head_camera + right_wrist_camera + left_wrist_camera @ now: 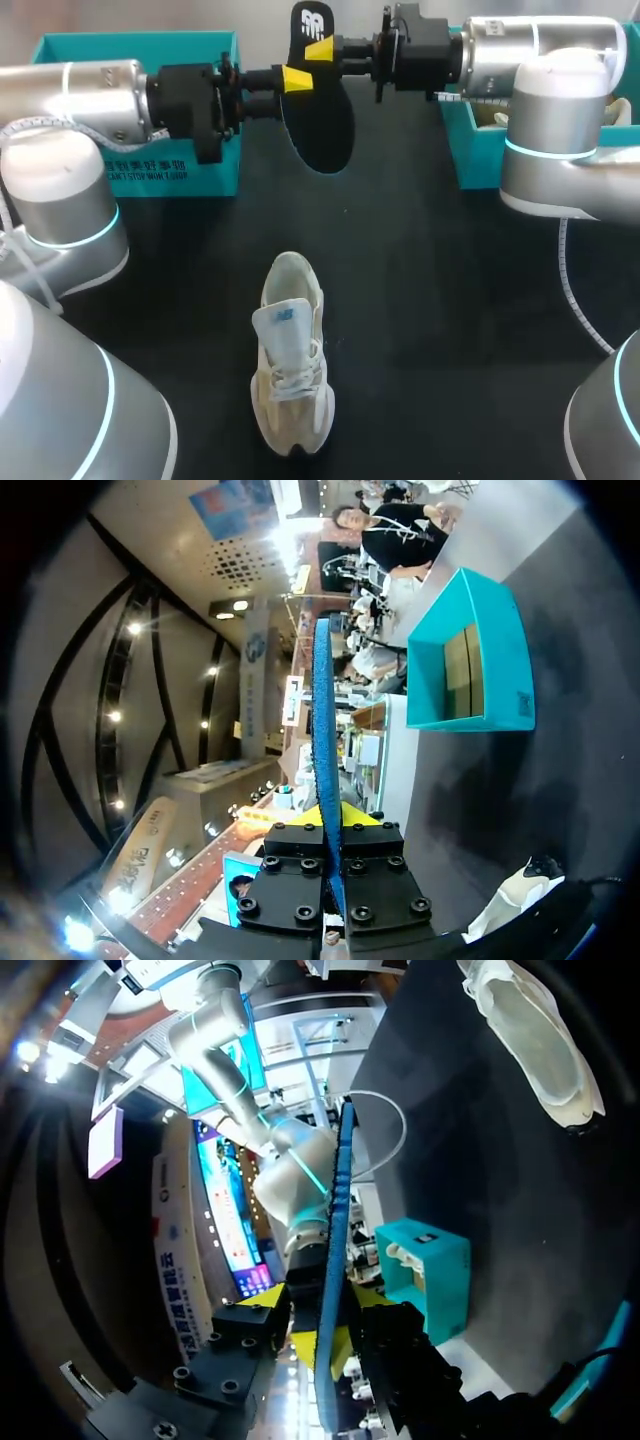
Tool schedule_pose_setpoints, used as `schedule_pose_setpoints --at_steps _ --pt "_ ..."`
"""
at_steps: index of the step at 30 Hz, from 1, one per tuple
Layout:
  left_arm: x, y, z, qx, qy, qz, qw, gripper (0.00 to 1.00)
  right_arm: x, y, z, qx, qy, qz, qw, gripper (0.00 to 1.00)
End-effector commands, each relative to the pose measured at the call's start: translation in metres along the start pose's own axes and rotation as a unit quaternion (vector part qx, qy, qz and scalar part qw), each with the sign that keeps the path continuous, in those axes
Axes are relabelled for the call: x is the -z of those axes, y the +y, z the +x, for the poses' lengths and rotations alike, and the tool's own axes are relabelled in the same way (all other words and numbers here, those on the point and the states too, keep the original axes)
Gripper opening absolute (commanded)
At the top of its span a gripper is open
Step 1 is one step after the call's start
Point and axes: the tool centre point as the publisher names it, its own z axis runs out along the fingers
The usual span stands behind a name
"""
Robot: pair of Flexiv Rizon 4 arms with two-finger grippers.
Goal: Take the shoe out of the shoebox, open the shoe tongue, remove and reinsert the insole, then place the shoe into the shoebox
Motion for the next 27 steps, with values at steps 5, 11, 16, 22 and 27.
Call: schedule_pose_setpoints --at_steps 5,11,16,22,27 --pt "-0.004 -0.005 -0.001 -0.002 0.001 -0.014 1.0 0.02 -0.001 0.0 0.0 0.0 -0.001 -0.001 1.0 0.0" --pt "-0.005 -0.007 -0.002 -0.004 0.0 -0.019 1.0 0.0 -0.001 0.0 0.0 0.0 -0.001 -0.001 1.0 0.0" --pt "-0.005 -0.01 -0.002 -0.006 0.0 -0.019 1.0 0.0 -0.001 -0.001 0.0 -0.001 0.002 0.0 1.0 0.33" --pt "0.01 -0.014 -0.001 0.005 0.005 -0.019 1.0 0.0 0.007 -0.009 0.002 0.004 0.005 -0.01 1.0 1.0" --pt "0.034 -0.025 0.008 0.042 0.01 -0.01 0.999 0.0 0.02 -0.023 -0.002 0.002 0.006 -0.022 1.0 1.0"
